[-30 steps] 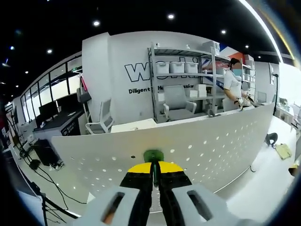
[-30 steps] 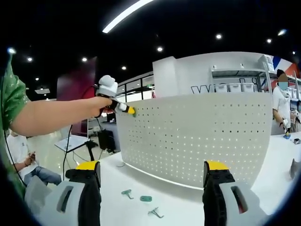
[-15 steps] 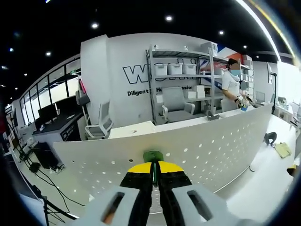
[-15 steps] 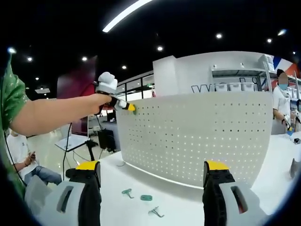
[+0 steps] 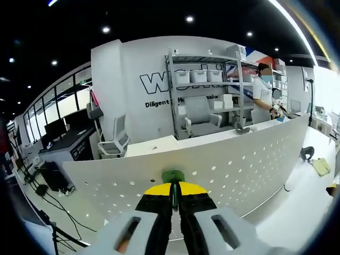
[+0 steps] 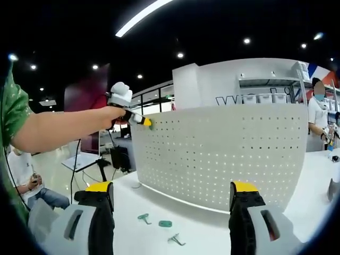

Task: Insert the hook assembly into the mounting plate slot until the hook locks in place.

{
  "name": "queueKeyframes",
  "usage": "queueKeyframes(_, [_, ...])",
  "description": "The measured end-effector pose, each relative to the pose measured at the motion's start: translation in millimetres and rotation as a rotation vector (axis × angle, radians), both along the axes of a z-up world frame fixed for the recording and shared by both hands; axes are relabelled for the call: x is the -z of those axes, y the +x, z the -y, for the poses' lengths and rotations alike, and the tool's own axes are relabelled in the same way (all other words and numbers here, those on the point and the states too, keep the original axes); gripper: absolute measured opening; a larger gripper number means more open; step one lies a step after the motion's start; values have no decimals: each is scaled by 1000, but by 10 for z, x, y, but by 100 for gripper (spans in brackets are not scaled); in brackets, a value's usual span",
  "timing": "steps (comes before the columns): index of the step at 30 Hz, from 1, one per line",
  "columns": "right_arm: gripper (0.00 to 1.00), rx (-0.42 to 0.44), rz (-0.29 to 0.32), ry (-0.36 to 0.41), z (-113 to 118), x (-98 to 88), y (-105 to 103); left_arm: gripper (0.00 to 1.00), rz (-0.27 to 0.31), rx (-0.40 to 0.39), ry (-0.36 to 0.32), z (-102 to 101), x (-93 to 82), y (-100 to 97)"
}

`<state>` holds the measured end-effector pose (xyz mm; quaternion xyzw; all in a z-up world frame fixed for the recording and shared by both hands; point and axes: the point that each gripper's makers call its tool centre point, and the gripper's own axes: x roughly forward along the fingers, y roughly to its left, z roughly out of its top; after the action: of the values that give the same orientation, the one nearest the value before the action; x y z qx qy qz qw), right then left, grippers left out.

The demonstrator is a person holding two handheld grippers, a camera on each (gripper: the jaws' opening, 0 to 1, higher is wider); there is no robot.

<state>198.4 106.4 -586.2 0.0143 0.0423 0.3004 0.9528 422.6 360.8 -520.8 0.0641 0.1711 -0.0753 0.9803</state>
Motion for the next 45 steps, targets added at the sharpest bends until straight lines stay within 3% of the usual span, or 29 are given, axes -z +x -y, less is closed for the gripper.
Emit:
queueKeyframes(27, [91,8,-4,-8,35,15,3,3,-19,1,28,14,73,27])
queueKeyframes(45, [91,10,-9,-12,49,33,5,3,-45,-19,-15,7,92,51])
